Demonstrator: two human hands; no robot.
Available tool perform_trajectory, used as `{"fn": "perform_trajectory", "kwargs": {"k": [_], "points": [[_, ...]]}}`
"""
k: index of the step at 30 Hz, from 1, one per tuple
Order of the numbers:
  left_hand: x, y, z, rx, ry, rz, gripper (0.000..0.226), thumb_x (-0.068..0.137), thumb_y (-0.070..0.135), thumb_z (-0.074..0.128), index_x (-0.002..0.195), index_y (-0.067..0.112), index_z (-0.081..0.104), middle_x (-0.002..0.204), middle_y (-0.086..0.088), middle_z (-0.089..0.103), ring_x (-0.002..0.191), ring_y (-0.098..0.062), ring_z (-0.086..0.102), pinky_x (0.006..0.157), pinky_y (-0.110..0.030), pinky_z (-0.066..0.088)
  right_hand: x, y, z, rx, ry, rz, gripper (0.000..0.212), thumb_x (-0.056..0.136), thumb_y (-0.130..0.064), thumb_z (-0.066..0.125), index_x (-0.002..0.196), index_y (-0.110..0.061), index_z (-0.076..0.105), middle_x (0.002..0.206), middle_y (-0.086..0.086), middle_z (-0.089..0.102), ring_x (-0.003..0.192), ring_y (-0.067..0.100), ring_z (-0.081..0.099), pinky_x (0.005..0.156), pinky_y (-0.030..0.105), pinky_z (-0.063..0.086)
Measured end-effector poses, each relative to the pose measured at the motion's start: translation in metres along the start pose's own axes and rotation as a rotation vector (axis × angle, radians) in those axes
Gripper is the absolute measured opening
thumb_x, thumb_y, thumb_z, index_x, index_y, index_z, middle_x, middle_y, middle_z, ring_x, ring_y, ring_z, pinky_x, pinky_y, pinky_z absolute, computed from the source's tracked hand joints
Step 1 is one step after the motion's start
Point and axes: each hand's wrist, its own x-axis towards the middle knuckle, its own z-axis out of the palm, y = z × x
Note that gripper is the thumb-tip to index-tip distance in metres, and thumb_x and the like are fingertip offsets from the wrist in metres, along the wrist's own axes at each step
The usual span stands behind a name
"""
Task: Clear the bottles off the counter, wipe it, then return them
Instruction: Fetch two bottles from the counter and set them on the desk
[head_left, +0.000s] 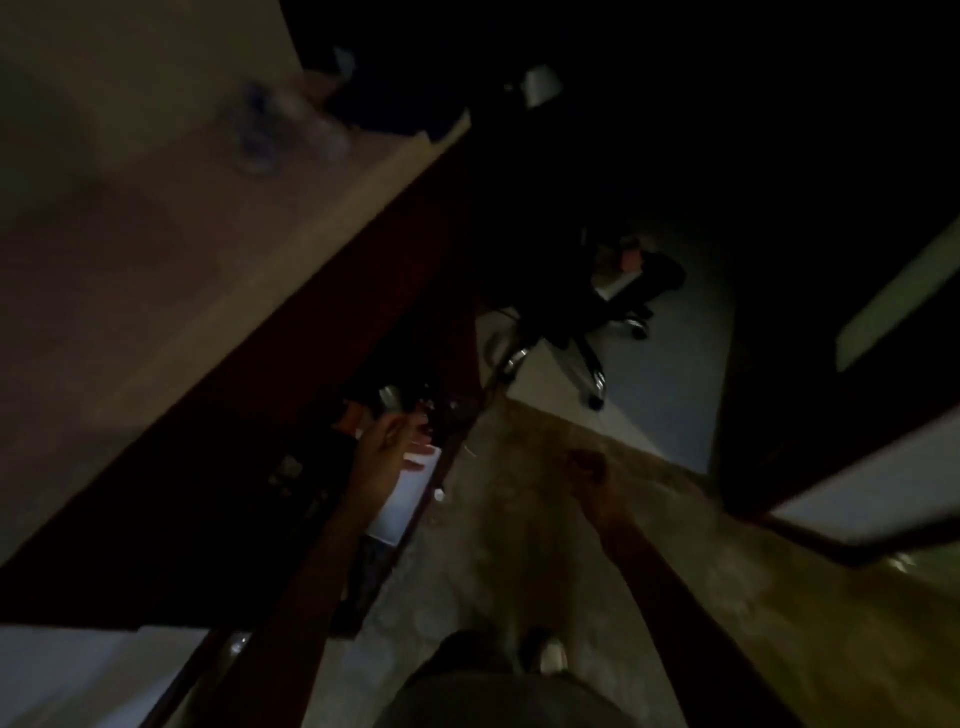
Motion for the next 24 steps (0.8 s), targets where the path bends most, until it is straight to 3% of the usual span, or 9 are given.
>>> {"fn": "perform_trajectory", "kwargs": {"k": [3,7,10,13,15,18,19,21,24], "points": [[0.044,0.077,-0.022,-0.064,0.182,0.154,0.024,0.102,0.014,0.043,0.114,-0.001,0.058,0.092,-0.016,0.067,0.067,-0.015,0.07,0.058,-0.026,0.056,0.038,-0.141,0.059,-0.063,-0.065,-0.076,0.006,0.082,-0.025,0.072,0.076,-0.026,0.072,0.067,-0.015,0.07,0.062,-0.01,0.063,0.067,0.018,0.05],[0.092,0.164,-0.062,-0.053,0.448,0.312,0.025,0.102,0.025,0.044,0.105,0.006,0.061,0.079,-0.006,0.066,0.057,-0.006,0.068,0.048,-0.023,0.053,0.082,-0.268,0.128,-0.05,-0.103,-0.302,0.026,0.083,-0.019,0.075,0.103,-0.012,0.059,0.084,-0.007,0.061,0.077,0.002,0.06,0.07,0.013,0.046],[0.132,0.21,-0.104,0.011,0.64,0.423,0.031,0.097,0.037,0.048,0.1,0.009,0.061,0.076,-0.001,0.066,0.052,-0.002,0.063,0.045,-0.02,0.044,0.122,-0.34,0.182,-0.079,-0.2,-0.378,0.034,0.079,-0.025,0.078,0.103,-0.012,0.059,0.086,-0.007,0.059,0.076,-0.001,0.057,0.065,0.006,0.045],[0.177,0.244,-0.145,0.104,0.798,0.454,0.025,0.096,0.034,0.053,0.099,0.009,0.059,0.085,-0.006,0.066,0.06,-0.006,0.063,0.05,-0.024,0.043,0.148,-0.394,0.232,-0.158,-0.33,-0.48,0.02,0.078,-0.031,0.079,0.082,-0.024,0.06,0.082,-0.01,0.063,0.075,0.0,0.06,0.07,0.016,0.045],[0.211,0.265,-0.167,0.169,0.876,0.45,0.023,0.094,0.034,0.056,0.096,0.011,0.058,0.091,-0.012,0.065,0.073,-0.019,0.065,0.06,-0.029,0.046,0.166,-0.423,0.261,-0.236,-0.346,-0.461,0.026,0.077,-0.04,0.078,0.078,-0.023,0.057,0.083,-0.007,0.063,0.077,0.006,0.061,0.079,0.025,0.049],[0.262,0.283,-0.19,0.329,0.912,0.347,0.034,0.088,0.039,0.064,0.099,0.007,0.06,0.099,-0.016,0.065,0.085,-0.028,0.065,0.074,-0.033,0.051,0.188,-0.451,0.304,-0.448,-0.352,-0.451,0.084,0.062,-0.079,0.066,0.115,-0.014,0.061,0.113,0.004,0.064,0.102,0.021,0.063,0.092,0.036,0.052],[0.276,0.286,-0.192,0.386,0.89,0.279,0.04,0.085,0.043,0.067,0.101,0.007,0.06,0.103,-0.018,0.064,0.089,-0.03,0.064,0.081,-0.037,0.053,0.198,-0.454,0.317,-0.502,-0.364,-0.449,0.096,0.053,-0.092,0.057,0.112,-0.016,0.063,0.114,0.004,0.064,0.101,0.023,0.063,0.087,0.037,0.054],[0.295,0.287,-0.19,0.497,0.815,0.184,0.06,0.076,0.053,0.071,0.107,0.003,0.057,0.106,-0.021,0.058,0.099,-0.034,0.061,0.088,-0.041,0.051,0.204,-0.461,0.337,-0.602,-0.411,-0.449,0.099,0.049,-0.096,0.051,0.098,-0.011,0.062,0.106,0.008,0.063,0.094,0.027,0.063,0.076,0.033,0.052],[0.314,0.281,-0.178,0.641,0.732,0.122,0.083,0.07,0.06,0.069,0.117,-0.006,0.048,0.113,-0.029,0.053,0.109,-0.039,0.054,0.085,-0.043,0.048,0.21,-0.465,0.359,-0.704,-0.48,-0.358,0.073,0.083,-0.065,0.058,0.125,-0.007,0.049,0.119,0.015,0.054,0.106,0.031,0.057,0.079,0.02,0.05]]}}
